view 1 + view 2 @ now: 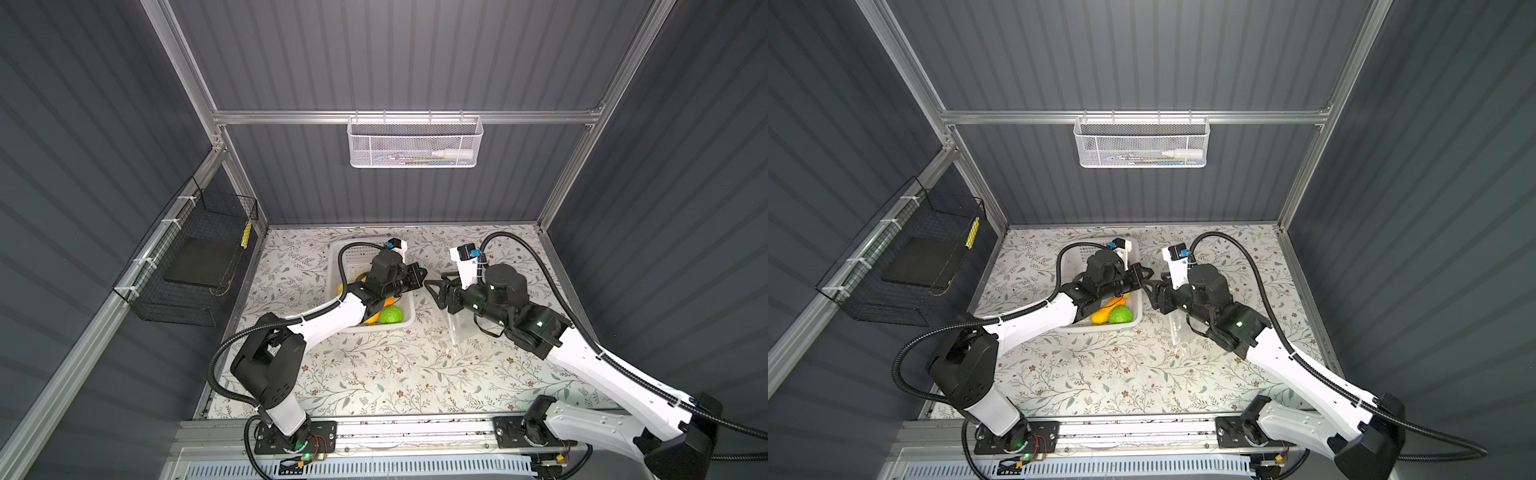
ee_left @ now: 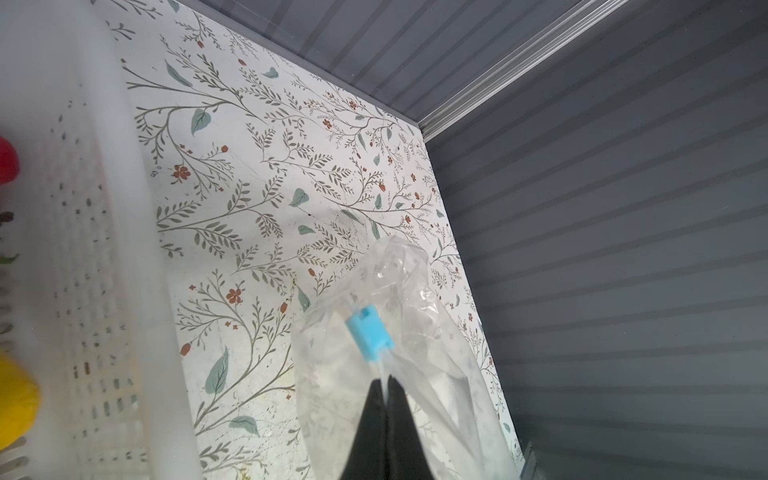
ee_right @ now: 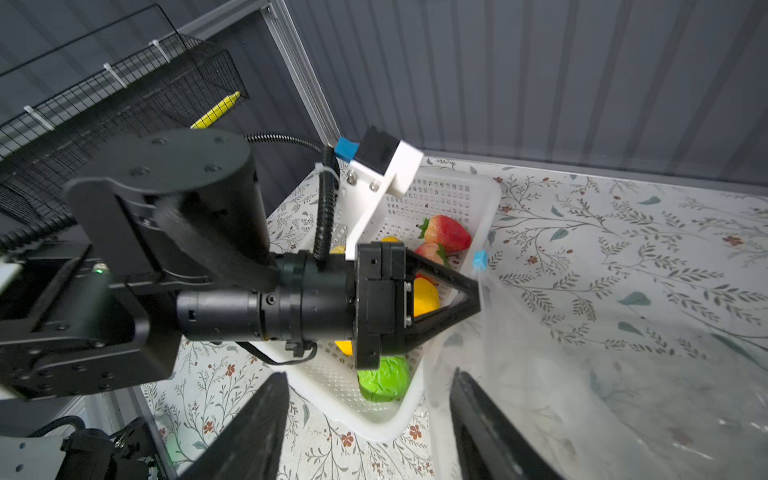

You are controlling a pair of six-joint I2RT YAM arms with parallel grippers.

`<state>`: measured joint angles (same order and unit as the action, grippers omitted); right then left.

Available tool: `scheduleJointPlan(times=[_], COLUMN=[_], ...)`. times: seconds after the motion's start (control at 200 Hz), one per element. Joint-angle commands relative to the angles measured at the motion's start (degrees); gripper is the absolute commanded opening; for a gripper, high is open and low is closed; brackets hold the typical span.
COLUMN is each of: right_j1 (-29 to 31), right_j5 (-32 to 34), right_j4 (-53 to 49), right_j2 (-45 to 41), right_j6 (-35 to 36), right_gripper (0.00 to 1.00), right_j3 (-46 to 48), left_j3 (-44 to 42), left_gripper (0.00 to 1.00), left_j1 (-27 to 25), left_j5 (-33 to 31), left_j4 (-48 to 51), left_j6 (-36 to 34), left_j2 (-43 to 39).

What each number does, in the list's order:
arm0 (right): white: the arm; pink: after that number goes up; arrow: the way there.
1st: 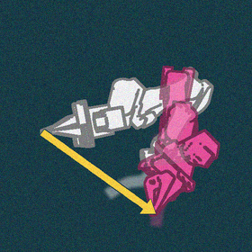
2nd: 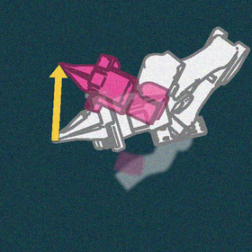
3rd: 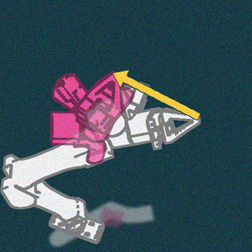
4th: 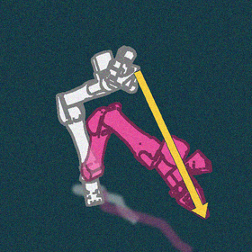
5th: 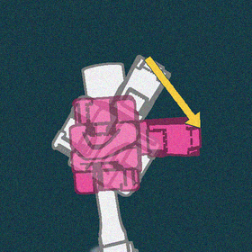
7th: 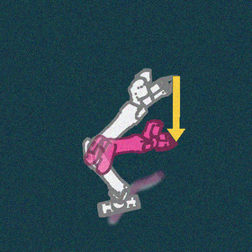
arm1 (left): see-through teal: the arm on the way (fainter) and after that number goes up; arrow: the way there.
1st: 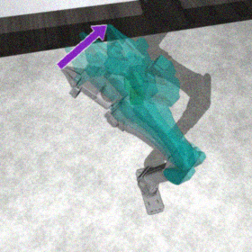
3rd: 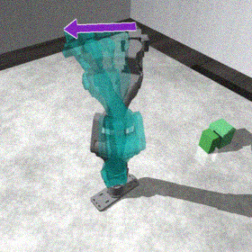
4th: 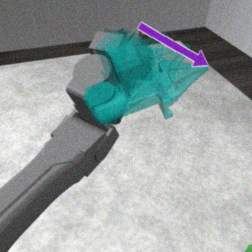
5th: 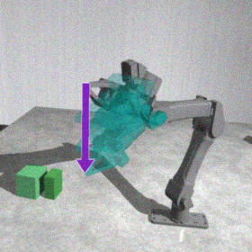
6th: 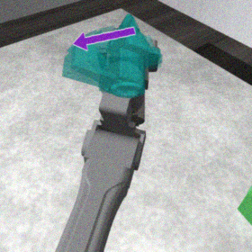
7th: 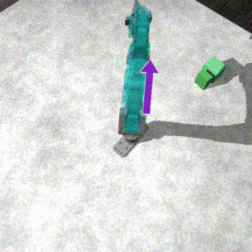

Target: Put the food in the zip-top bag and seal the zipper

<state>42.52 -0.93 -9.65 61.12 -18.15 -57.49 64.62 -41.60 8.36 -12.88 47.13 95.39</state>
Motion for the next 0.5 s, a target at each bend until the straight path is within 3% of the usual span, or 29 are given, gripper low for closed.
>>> scheduleJointPlan(times=[0.0, 0.205, 0.495], right_j1=[-0.5, -0.6, -0.6], right_j5=[2.3, 3.7, 4.1], right_j4=[-8.8, -20.4, -23.2], right_j2=[0.7, 6.7, 13.4], right_j6=[1.8, 3.0, 0.5], right_gripper=[0.64, 0.63, 0.57], right_j3=[-4.0, -10.2, -11.5], left_j3=[1.5, 1.8, 1.8], left_gripper=[0.0, 0.0, 0.0], left_j1=[-0.3, -0.4, -0.8], left_j5=[-0.6, -0.8, -0.9], left_j4=[0.7, 1.3, 1.2], left_j6=[-1.3, -1.7, -1.3], left_j2=[-1.5, -2.9, -3.5])
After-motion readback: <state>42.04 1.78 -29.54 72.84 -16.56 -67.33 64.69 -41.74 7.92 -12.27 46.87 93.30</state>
